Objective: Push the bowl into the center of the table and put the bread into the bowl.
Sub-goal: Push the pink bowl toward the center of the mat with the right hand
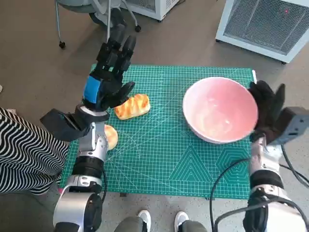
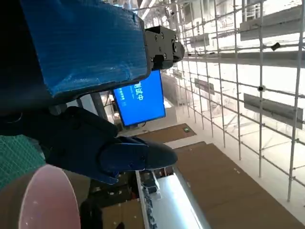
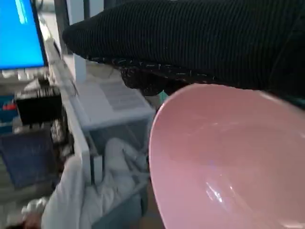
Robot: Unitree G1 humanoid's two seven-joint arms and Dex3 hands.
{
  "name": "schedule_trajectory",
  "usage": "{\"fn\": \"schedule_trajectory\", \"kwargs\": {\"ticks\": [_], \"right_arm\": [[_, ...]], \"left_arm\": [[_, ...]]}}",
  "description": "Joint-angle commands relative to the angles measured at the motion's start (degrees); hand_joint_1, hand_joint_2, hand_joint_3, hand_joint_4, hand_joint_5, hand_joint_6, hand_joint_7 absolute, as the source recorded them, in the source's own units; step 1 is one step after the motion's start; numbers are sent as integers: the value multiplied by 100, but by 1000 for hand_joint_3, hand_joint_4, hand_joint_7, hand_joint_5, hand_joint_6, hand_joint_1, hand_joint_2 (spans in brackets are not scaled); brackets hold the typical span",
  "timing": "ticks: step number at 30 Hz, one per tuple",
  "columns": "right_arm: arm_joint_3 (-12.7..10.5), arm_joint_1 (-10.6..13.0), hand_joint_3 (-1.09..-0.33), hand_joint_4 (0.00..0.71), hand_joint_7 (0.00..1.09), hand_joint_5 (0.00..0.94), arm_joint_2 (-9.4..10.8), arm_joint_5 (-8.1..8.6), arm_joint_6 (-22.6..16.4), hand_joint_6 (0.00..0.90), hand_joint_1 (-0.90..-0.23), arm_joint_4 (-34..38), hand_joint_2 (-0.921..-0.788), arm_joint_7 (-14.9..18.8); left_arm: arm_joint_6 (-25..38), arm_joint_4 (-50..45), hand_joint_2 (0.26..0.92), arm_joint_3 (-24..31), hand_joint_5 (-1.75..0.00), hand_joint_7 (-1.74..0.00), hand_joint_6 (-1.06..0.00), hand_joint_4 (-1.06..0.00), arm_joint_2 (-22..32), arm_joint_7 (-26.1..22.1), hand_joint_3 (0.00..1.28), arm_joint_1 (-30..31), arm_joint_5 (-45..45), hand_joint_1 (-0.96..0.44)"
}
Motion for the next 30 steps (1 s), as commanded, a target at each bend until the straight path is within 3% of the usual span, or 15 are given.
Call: {"fn": "schedule_trajectory", "kwargs": {"ticks": [1,9,16,20,27,30], "right_arm": [[30,-20,-783,89,251,15,142,21,114,69,-693,86,-921,127],[74,-96,-827,94,231,10,312,15,72,57,-682,70,-921,290],[62,-99,-835,94,226,7,326,13,67,56,-686,69,-921,314],[34,-206,-846,86,220,3,522,81,35,51,-683,56,-921,430],[-14,-247,-838,63,211,0,657,120,-2,44,-710,52,-921,499],[-65,-265,-842,55,207,0,764,174,12,42,-690,59,-921,547]], "left_arm": [[23,-110,921,10,-17,-213,-25,-55,74,48,300,109,41,-659],[8,-106,921,25,-14,-210,-10,-57,101,85,299,139,28,-655],[4,-101,921,22,-12,-208,-5,-59,106,94,298,141,27,-649],[-33,-82,921,25,-10,-207,-4,-58,93,139,295,132,48,-646],[-39,-72,921,17,-8,-206,-3,-58,87,150,294,122,36,-644],[-53,-25,921,20,-8,-205,-3,-59,73,145,295,100,31,-642]]}}
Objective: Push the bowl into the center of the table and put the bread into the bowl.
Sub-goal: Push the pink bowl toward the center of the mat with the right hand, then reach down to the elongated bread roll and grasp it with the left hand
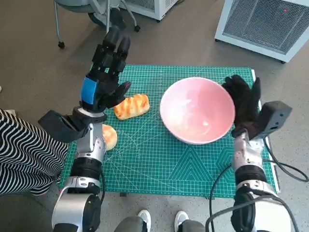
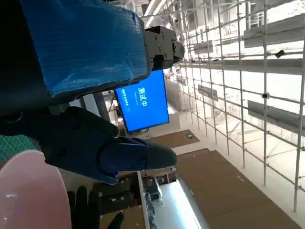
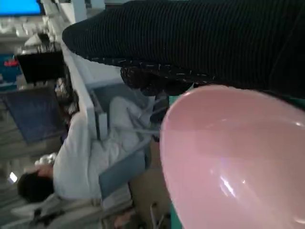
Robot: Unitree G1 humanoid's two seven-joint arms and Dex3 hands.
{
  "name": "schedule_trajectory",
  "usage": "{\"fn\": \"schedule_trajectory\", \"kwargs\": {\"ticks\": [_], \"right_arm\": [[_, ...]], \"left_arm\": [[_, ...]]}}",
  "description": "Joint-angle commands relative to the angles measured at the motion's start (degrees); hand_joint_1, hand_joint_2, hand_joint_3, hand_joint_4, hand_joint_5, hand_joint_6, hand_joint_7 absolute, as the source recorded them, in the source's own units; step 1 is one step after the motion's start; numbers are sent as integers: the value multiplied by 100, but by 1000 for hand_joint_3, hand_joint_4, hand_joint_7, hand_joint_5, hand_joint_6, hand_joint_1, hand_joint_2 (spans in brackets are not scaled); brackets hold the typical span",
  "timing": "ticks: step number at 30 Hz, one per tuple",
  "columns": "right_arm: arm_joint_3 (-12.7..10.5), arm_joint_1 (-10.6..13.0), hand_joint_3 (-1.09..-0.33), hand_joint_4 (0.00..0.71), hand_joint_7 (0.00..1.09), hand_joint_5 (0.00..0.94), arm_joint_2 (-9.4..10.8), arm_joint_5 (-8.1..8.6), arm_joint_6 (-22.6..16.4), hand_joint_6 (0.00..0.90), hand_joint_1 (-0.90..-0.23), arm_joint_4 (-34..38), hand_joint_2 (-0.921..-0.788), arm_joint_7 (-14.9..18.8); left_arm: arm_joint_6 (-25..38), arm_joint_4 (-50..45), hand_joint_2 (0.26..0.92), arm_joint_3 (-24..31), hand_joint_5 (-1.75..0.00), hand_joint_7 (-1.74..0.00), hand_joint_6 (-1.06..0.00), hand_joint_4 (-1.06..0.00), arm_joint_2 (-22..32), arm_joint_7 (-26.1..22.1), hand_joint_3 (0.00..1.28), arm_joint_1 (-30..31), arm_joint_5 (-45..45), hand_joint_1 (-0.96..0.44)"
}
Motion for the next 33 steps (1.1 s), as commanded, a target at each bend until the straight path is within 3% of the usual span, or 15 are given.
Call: {"fn": "schedule_trajectory", "kwargs": {"ticks": [1,9,19,26,33], "right_arm": [[-82,-8,-845,51,205,0,190,164,47,41,-678,64,-921,91],[-8,-18,-862,42,195,0,270,107,57,42,-637,59,-921,62],[257,-36,-842,46,189,3,-66,-188,-219,55,-658,-46,-921,-184],[442,-63,-799,65,200,9,-350,-302,-824,81,-714,-306,-921,-246],[545,54,-775,88,214,16,-359,-228,-1740,101,-716,-794,-921,-13]], "left_arm": [[-54,1,921,9,-8,-205,-3,-59,2,-1,295,10,25,-642],[-73,102,921,5,-8,-209,-14,-62,-38,8,297,-53,35,-641],[-82,182,921,46,-5,-208,-13,-62,-46,-71,300,-53,-19,-641],[-111,268,921,68,-5,-209,-17,-64,-61,-104,300,-80,-12,-640],[-109,215,921,31,-6,-210,-21,-68,-89,-27,297,-82,70,-648]]}}
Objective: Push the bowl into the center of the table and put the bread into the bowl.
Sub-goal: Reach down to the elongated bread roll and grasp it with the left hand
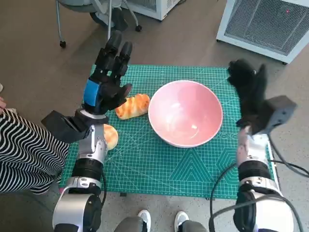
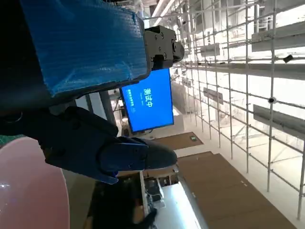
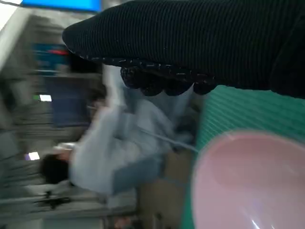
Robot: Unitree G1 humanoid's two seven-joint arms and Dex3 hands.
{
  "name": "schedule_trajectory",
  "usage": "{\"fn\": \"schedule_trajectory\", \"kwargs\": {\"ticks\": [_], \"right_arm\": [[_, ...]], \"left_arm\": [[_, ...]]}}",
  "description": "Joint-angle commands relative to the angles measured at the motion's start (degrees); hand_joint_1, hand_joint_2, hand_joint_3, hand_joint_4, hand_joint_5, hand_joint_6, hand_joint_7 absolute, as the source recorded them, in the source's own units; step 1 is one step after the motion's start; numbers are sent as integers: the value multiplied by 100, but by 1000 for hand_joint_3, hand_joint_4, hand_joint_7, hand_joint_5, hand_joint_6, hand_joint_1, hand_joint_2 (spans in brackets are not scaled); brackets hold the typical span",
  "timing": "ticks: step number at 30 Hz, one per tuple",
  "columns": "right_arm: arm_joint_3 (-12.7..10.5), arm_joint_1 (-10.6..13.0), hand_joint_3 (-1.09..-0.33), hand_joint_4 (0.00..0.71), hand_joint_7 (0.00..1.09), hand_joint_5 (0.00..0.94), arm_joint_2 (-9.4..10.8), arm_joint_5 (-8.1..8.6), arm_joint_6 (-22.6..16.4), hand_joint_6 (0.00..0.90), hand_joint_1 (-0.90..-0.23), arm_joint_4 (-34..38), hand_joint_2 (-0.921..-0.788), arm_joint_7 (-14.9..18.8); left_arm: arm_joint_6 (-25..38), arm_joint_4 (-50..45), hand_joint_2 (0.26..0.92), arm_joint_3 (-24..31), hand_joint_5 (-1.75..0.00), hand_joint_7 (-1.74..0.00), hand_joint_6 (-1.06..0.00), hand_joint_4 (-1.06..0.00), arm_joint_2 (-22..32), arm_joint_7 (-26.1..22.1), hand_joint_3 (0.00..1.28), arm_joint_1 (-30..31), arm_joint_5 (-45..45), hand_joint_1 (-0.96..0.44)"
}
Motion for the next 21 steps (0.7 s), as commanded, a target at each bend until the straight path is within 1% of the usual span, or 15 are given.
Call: {"fn": "schedule_trajectory", "kwargs": {"ticks": [1,2,5,8,13,15,17,19,21], "right_arm": [[90,169,-775,91,216,17,63,82,-650,104,-713,-352,-921,253],[114,202,-771,94,220,17,98,120,-817,108,-717,-475,-921,357],[175,274,-765,100,227,18,162,205,-1090,115,-726,-714,-921,557],[310,393,-752,108,238,19,249,295,-1358,124,-754,-1145,-921,797],[524,567,-715,129,263,22,320,447,-1410,135,-778,-1783,-921,1079],[595,626,-708,134,269,23,325,456,-1383,136,-781,-1984,-921,1132],[672,684,-703,137,274,22,305,424,-1387,135,-780,-2149,-921,1168],[742,737,-700,140,280,22,276,381,-1398,134,-778,-2284,-921,1173],[801,786,-698,143,283,22,245,328,-1403,132,-778,-2406,-921,1157]], "left_arm": [[-83,-46,921,-46,-6,-211,-21,-69,-35,67,296,-75,92,-650],[-83,-64,921,-61,-6,-211,-22,-70,-43,91,296,-78,116,-651],[-82,-111,921,-97,-6,-211,-23,-70,-54,137,296,-78,156,-652],[-87,-165,921,-150,-7,-213,-25,-73,-62,196,296,-89,222,-652],[-79,-344,921,-239,-4,-218,-25,-68,-58,295,298,-82,341,-652],[-65,-434,921,-282,-4,-220,-25,-68,-38,342,299,-76,396,-652],[-67,-492,921,-336,-3,-223,-24,-68,18,393,298,-95,500,-647],[-75,-499,921,-402,-4,-247,-14,-71,129,463,294,-140,684,-638],[-45,-523,921,-530,-4,-271,-7,-74,367,622,282,-189,1072,-632]]}}
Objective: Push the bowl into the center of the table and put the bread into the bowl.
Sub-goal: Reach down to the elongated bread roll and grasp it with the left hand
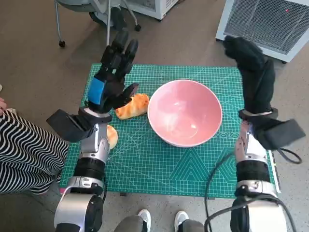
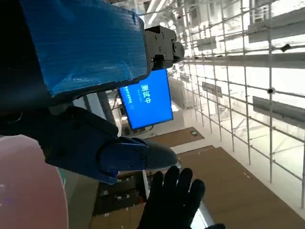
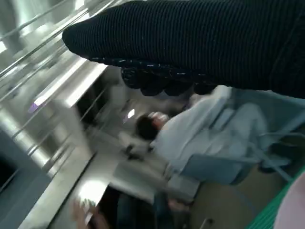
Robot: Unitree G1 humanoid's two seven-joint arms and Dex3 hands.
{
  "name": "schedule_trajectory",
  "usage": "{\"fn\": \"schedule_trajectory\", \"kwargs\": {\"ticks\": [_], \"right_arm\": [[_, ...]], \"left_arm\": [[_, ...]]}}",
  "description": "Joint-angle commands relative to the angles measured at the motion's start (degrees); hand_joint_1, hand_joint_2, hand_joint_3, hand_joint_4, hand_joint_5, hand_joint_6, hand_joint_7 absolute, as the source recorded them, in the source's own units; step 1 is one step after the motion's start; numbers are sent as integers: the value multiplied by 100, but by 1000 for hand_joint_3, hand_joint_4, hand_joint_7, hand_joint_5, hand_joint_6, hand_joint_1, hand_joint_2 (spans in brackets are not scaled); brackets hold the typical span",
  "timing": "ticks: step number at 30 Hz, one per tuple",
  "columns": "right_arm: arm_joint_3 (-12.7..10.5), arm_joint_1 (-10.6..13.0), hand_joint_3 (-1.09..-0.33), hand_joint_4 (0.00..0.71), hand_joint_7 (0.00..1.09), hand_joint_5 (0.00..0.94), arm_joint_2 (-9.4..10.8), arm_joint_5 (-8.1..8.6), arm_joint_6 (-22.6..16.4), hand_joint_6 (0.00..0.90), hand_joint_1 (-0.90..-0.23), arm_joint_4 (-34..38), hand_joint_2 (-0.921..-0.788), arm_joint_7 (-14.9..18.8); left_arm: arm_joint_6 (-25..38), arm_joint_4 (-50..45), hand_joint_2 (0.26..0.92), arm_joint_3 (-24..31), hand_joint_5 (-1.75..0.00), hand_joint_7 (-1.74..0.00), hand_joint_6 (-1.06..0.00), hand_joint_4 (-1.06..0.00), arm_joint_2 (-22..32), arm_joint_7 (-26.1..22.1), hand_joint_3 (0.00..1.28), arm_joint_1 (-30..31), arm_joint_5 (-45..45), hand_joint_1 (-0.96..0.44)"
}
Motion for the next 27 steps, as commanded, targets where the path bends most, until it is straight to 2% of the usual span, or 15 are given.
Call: {"fn": "schedule_trajectory", "kwargs": {"ticks": [1,4,7,10,13,16,27], "right_arm": [[170,271,-697,144,285,22,-103,-105,33,131,-778,-314,-921,34],[233,336,-700,151,298,21,-168,-197,45,115,-777,-469,-921,-17],[244,374,-713,157,333,13,-227,-246,55,87,-768,-547,-921,-45],[233,396,-725,157,349,9,-255,-257,78,70,-753,-588,-921,-63],[227,415,-729,157,355,7,-255,-237,147,65,-750,-637,-921,-101],[225,437,-730,158,362,7,-248,-214,223,61,-748,-680,-921,-137],[265,503,-730,158,376,5,-221,-162,420,53,-745,-771,-921,-262]], "left_arm": [[196,-308,921,-366,-5,-277,-5,-75,712,413,278,-177,1114,-630],[1103,-903,911,-721,-1,-333,-2,-57,1512,762,194,-206,2334,-611],[2062,-1225,885,-946,0,-307,-25,-32,1966,751,77,-358,2987,-566],[2830,-1404,783,-1090,1,-149,-107,-8,2201,659,22,-494,3382,-450],[3416,-1457,737,-1219,1,-110,-138,-3,2343,560,11,-643,3641,-382],[3784,-1518,701,-1305,-2,-59,-184,-5,2383,522,3,-714,3765,-301],[4291,-1224,693,-1791,-11,-30,-242,-51,2394,283,2,-991,3872,-238]]}}
